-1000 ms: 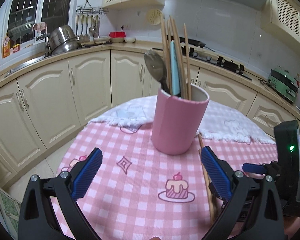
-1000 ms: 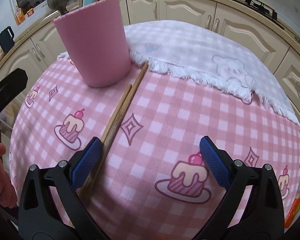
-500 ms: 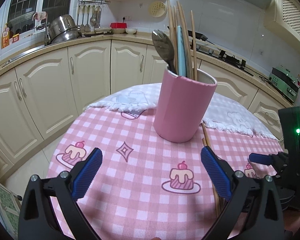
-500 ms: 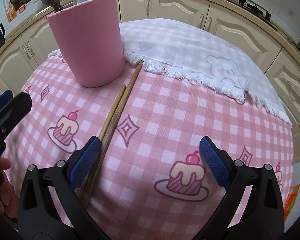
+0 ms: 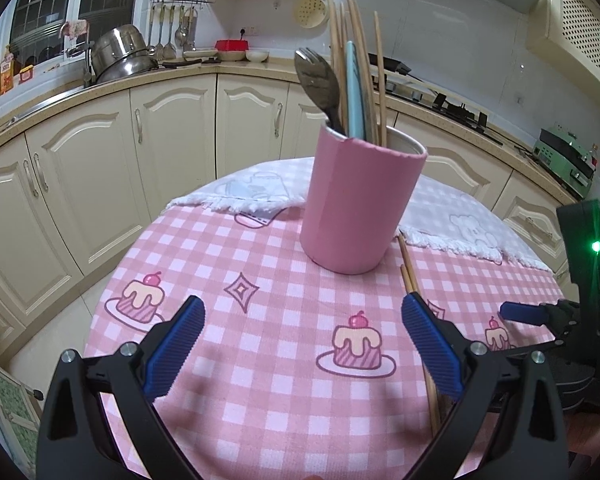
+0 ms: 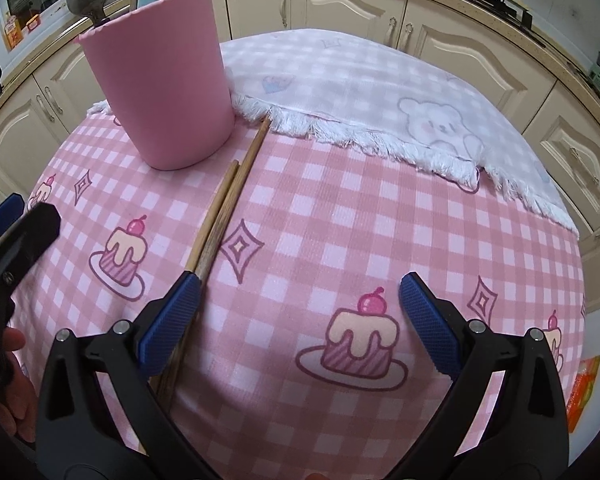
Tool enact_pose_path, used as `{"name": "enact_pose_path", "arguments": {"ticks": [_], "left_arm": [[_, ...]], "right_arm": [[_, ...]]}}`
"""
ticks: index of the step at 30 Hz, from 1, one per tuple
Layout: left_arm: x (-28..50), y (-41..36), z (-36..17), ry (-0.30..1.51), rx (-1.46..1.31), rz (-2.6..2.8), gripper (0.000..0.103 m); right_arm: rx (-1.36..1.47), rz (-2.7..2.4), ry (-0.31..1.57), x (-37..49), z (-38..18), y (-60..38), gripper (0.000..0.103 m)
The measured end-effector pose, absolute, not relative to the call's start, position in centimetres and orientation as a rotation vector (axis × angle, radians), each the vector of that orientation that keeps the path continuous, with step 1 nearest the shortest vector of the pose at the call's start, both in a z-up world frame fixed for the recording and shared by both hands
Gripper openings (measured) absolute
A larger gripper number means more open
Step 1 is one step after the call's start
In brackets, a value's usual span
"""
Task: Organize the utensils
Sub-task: 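Grasp a chopstick with the right tool while the left grasps the other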
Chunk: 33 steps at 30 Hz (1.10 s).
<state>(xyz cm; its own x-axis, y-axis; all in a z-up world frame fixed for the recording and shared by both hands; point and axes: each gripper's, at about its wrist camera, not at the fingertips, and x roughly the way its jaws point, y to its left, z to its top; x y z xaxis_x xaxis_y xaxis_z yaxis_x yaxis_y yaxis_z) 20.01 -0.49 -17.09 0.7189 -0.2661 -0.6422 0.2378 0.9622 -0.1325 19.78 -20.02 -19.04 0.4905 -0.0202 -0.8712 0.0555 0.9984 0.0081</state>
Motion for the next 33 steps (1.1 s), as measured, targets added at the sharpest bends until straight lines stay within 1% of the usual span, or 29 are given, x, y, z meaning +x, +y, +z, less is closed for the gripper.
{"name": "enact_pose_path", "arguments": {"ticks": [4,8,10,15,17,18,19,20,22,31,33], "left_arm": [[20.0,-0.6,-17.2,0.723,-0.055,-0.279,0.097],[20.0,-0.4,-17.5,0.732,-0.06,-0.271,0.097],[20.0,-0.2,-17.6,0.739,-0.064,-0.264,0.097],[20.0,0.1,-17.6,0.744,-0.063,-0.28,0.097],[19.9,-0.1,-17.5,0.745,-0.053,-0.289,0.097],[20.0,-0.3,-17.5,0.748,-0.048,-0.297,0.097],[20.1,-0.6,-17.5,0.757,-0.039,-0.305,0.097],[20.1,-0.8,-17.6,0.764,-0.031,-0.308,0.097],[20.3,-1.8,-17.9,0.79,-0.002,-0.325,0.097],[21.9,-6.6,-19.9,0.893,0.13,-0.374,0.096],[22.8,-7.2,-20.3,0.928,0.154,-0.374,0.082]], "right_arm": [[0.072,-0.034,1.069,20.2,-19.3,-20.1,0.097],[0.014,-0.045,1.076,21.0,-19.6,-19.0,0.097],[0.039,-0.054,1.067,21.1,-19.6,-19.2,0.097],[0.0,-0.025,1.057,20.7,-19.6,-19.0,0.097],[-0.016,0.012,1.043,19.6,-19.5,-19.1,0.093],[-0.022,0.027,1.037,19.1,-19.5,-19.4,0.089],[-0.026,0.039,1.034,18.6,-19.4,-19.6,0.084],[-0.031,0.047,1.032,18.4,-19.2,-19.9,0.082],[-0.036,0.074,1.028,17.8,-18.9,-20.8,0.072],[-0.059,0.13,1.03,18.8,-18.8,-23.8,0.068],[-0.046,0.152,1.032,19.4,-18.8,-24.3,0.068]]}}
